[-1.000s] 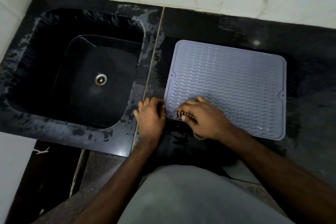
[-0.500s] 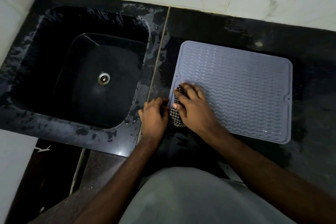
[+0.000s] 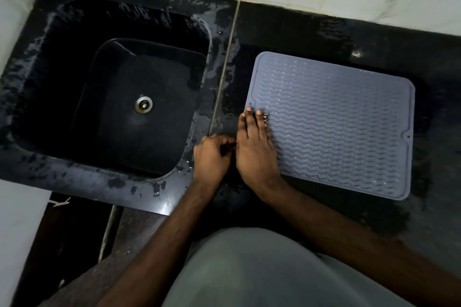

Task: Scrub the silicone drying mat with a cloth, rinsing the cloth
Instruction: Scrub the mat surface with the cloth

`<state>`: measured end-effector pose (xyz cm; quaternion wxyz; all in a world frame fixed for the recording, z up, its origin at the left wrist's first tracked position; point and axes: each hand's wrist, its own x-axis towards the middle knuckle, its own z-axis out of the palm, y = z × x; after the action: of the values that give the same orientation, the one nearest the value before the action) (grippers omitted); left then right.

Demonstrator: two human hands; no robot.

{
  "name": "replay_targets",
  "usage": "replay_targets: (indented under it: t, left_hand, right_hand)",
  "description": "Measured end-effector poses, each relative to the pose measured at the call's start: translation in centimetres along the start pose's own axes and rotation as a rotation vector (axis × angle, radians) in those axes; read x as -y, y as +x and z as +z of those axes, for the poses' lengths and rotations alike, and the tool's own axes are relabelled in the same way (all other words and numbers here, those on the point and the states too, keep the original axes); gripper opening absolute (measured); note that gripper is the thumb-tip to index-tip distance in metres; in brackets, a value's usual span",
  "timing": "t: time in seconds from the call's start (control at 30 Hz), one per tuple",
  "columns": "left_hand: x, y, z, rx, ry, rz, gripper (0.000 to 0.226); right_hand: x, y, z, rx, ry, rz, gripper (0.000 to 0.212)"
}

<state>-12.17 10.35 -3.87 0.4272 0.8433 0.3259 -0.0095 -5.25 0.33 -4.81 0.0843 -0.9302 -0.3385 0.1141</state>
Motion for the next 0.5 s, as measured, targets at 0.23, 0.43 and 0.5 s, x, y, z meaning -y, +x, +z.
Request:
replay_targets:
  t: [0.23, 0.43, 0.5]
  left_hand:
    - [0.0, 0.3, -0.4, -0.008, -0.025, -0.028, 0.019]
    - [-0.2, 0.0, -0.5, -0.014, 0.008, -0.026, 0.012]
    - [-0.4, -0.1, -0.5, -0.023, 0.041, -0.025, 0.012]
  right_hand:
    - [0.3, 0.1, -0.3, -0.010, 0.011, 0.016, 0.058]
    - [-0.8, 0.4, -1.3, 0.010, 0.116, -0.049, 0.059]
    - [-1.3, -0.5, -1.9, -0.033, 0.145, -0.026, 0.065]
